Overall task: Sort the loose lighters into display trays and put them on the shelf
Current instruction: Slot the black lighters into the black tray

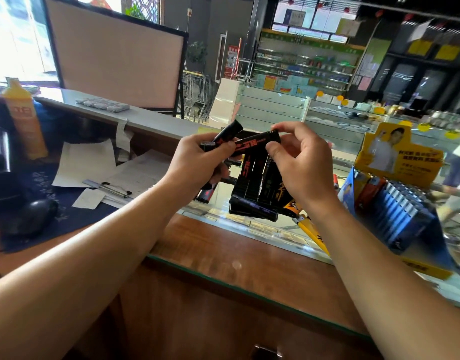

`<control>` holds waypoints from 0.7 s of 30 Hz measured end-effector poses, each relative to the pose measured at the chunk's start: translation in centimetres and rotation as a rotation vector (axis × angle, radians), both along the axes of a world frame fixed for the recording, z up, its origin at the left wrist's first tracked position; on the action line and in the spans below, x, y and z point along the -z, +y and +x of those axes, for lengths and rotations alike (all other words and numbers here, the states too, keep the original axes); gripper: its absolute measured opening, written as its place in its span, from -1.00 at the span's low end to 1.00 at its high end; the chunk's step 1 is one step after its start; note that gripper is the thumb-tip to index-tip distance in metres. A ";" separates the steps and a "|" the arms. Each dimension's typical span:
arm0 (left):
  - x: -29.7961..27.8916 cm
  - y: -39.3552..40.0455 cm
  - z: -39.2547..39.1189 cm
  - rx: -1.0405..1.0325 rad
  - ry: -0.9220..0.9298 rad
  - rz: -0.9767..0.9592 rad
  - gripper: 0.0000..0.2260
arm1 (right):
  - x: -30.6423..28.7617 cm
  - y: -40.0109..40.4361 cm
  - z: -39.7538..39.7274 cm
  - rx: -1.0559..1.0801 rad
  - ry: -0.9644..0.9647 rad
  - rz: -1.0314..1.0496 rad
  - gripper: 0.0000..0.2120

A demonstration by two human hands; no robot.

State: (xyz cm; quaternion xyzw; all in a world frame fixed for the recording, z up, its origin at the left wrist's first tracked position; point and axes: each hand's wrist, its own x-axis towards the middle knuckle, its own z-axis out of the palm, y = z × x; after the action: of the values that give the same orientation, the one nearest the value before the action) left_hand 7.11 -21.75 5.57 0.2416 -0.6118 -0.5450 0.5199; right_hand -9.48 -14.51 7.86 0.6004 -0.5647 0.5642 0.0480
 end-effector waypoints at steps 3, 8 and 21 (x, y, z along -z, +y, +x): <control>-0.1 0.1 0.0 -0.006 -0.009 0.000 -0.92 | -0.1 0.3 0.1 -0.013 0.012 0.006 -0.72; -0.1 -0.1 0.1 -0.009 0.022 0.039 -0.95 | -0.1 0.4 0.1 -0.061 0.057 0.001 -0.73; 0.0 -0.2 0.0 -0.108 -0.037 0.039 -0.92 | 0.2 -0.3 -0.5 0.168 0.171 -0.113 -0.86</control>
State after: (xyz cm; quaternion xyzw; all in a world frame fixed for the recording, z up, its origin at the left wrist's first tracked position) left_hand 7.13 -22.00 5.58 0.2942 -0.5967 -0.5234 0.5324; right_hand -10.01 -14.84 7.71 0.5930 -0.5742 0.5361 0.1768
